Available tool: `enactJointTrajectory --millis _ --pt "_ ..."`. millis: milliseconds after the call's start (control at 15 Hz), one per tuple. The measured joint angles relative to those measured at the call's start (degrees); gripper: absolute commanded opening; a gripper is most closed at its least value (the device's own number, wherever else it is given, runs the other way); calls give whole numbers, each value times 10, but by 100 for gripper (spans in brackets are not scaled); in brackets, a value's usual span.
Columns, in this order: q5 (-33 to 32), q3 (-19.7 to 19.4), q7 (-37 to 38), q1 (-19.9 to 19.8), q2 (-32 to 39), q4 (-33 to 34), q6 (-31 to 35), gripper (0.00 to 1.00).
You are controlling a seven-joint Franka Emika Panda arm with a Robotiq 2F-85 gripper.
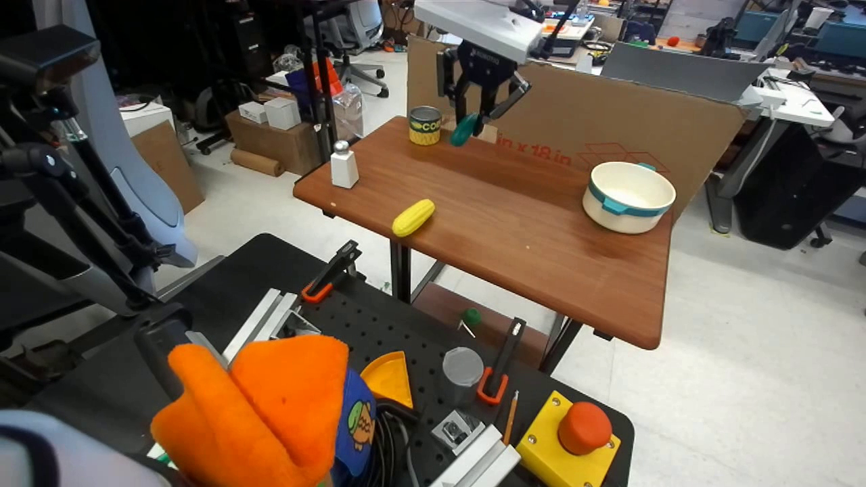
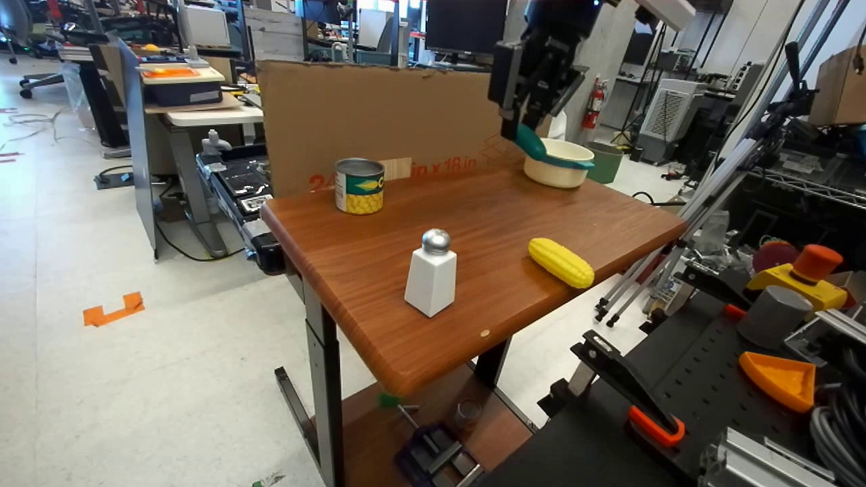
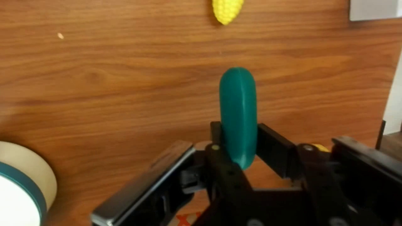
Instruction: Move the green object midway between the can and the bowl
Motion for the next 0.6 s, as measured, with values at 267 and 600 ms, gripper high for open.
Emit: enactJointTrajectory --millis 267,600 --pt "-32 -12 80 31 49 63 60 14" --pt "-105 -63 155 61 165 157 76 14"
